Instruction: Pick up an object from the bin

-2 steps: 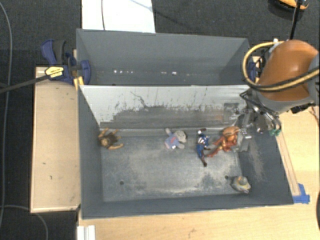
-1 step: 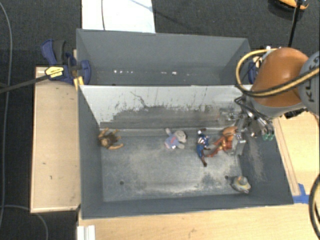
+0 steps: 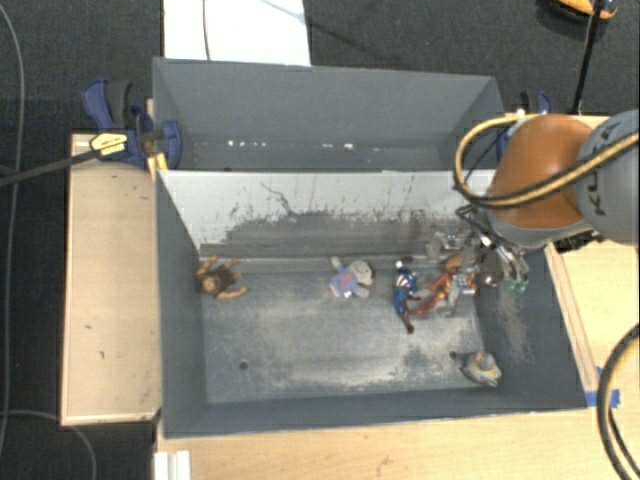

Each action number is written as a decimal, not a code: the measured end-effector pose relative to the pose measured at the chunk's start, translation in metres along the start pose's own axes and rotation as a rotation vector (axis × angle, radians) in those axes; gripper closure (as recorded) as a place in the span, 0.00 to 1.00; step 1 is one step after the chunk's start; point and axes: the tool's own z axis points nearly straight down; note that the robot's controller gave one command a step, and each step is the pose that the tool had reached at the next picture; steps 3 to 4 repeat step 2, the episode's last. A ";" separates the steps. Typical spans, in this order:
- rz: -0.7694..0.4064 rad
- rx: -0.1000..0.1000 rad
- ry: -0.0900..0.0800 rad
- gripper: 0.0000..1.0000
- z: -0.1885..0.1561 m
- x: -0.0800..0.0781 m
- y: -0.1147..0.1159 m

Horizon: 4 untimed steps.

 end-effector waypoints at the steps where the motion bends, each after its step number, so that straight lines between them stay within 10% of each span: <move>1: 0.136 -0.001 0.009 0.00 0.026 0.002 0.011; 2: 0.162 -0.001 -0.004 1.00 0.025 0.006 0.038; 4: 0.162 -0.001 -0.004 1.00 0.025 0.006 0.038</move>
Offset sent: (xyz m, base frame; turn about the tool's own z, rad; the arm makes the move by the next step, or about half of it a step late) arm -0.0074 0.0370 -0.0268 0.1645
